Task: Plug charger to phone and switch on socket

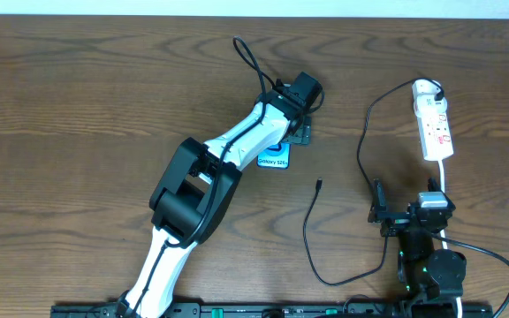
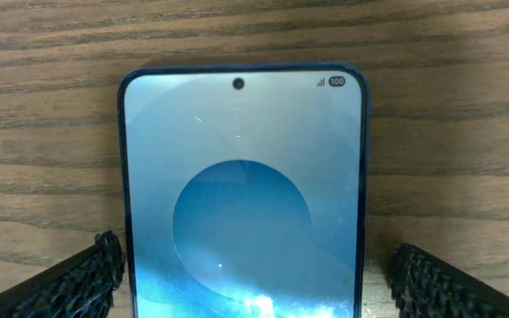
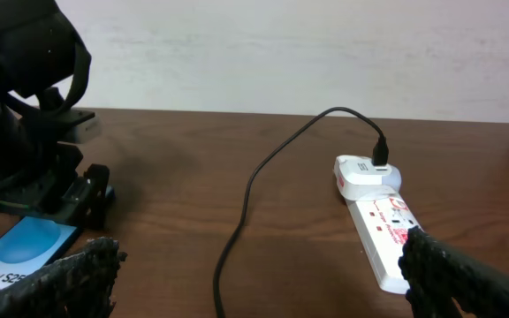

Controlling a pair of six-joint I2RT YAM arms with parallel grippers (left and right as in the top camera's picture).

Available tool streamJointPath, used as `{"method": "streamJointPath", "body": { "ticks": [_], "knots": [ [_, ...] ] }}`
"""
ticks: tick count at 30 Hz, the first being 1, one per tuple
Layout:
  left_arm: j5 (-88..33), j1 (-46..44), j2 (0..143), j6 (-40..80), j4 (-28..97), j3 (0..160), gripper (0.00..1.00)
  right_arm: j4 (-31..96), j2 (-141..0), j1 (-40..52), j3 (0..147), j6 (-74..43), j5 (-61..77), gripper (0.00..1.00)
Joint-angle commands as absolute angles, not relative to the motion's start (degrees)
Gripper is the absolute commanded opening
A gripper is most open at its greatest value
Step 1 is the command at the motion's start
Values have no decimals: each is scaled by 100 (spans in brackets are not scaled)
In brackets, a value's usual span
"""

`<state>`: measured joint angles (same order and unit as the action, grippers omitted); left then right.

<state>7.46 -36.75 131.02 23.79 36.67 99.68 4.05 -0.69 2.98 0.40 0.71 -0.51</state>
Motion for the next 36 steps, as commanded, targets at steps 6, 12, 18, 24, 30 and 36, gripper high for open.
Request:
{"method": "streamJointPath", "body": {
  "ticks": [6,12,18,24,30,36],
  "knots": [
    [814,-3645,13301,2320,4029,9922,86,429,-38,338,32,134,-95,99],
    [792,-3647,13301,2582,4174,9922,77,429,-38,338,32,134,-95,99],
    [451,-3645,13301,2582,4401,9922,76,429,-38,338,32,134,-95,99],
    [-113,-3647,13301,2904,5122,9922,76,429,-38,338,32,134,-95,99],
    [-316,-3647,13301,3142,5588,9922,76,429,-38,338,32,134,-95,99],
    [-344,-3645,13301,3138,5465,9922,76,429,-38,338,32,134,-95,99]
  ]
}}
